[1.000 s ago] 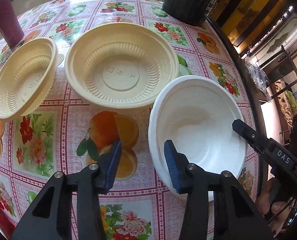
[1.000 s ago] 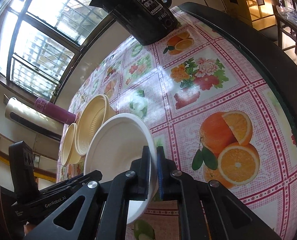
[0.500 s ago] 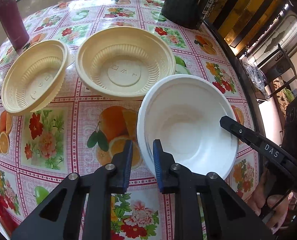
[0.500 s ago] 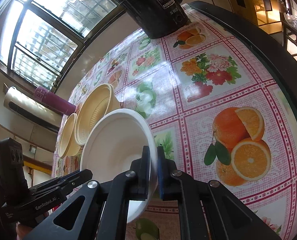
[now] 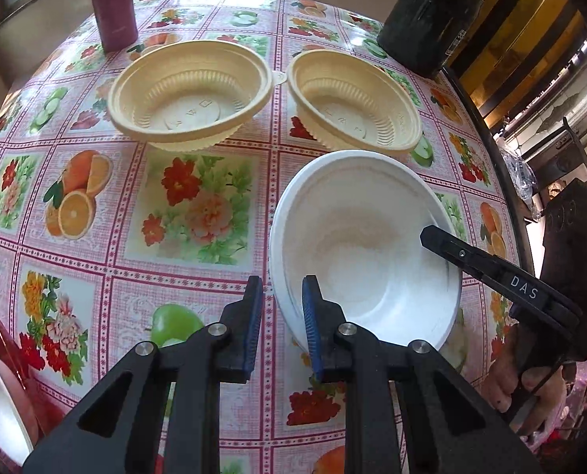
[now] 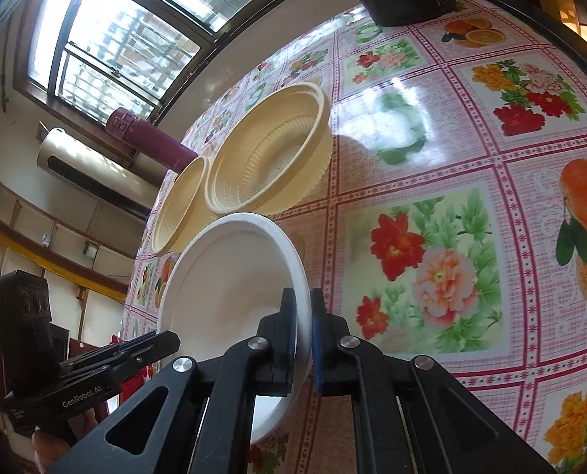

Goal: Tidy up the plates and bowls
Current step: 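Carry the white bowl onto the red plate stack and lower it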

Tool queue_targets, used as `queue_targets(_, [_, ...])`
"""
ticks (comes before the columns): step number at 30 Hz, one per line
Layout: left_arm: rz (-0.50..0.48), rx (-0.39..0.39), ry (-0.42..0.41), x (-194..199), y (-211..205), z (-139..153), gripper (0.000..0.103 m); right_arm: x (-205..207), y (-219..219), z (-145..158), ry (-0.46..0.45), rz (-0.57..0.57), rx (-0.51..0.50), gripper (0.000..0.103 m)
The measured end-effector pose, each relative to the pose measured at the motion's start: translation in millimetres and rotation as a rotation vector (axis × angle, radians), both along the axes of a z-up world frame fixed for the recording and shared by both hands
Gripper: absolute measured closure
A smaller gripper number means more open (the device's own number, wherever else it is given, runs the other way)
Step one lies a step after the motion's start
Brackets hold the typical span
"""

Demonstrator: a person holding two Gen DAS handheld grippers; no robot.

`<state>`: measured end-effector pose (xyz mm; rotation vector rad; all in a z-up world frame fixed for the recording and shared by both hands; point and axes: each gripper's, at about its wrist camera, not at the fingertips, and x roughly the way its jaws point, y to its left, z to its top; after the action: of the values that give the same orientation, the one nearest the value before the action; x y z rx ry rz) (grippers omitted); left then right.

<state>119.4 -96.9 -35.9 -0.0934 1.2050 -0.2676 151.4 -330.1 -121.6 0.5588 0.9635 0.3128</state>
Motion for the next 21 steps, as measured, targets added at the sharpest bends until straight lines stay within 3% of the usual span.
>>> queue_targets(8, [0.066,-0.029,-0.014,-23,61,6,0.087,-3,52,3,-0.027,0.049,0.028,0.096])
queue_targets(16, [0.125,-0.049,-0.091,-51,131,36,0.087,-24,122,30,-0.120,0.152,0.104,0.096])
queue_targets(21, [0.170,-0.023,-0.147,-74,180,55,0.087,-34,187,56,-0.165,0.247,0.061,0.097])
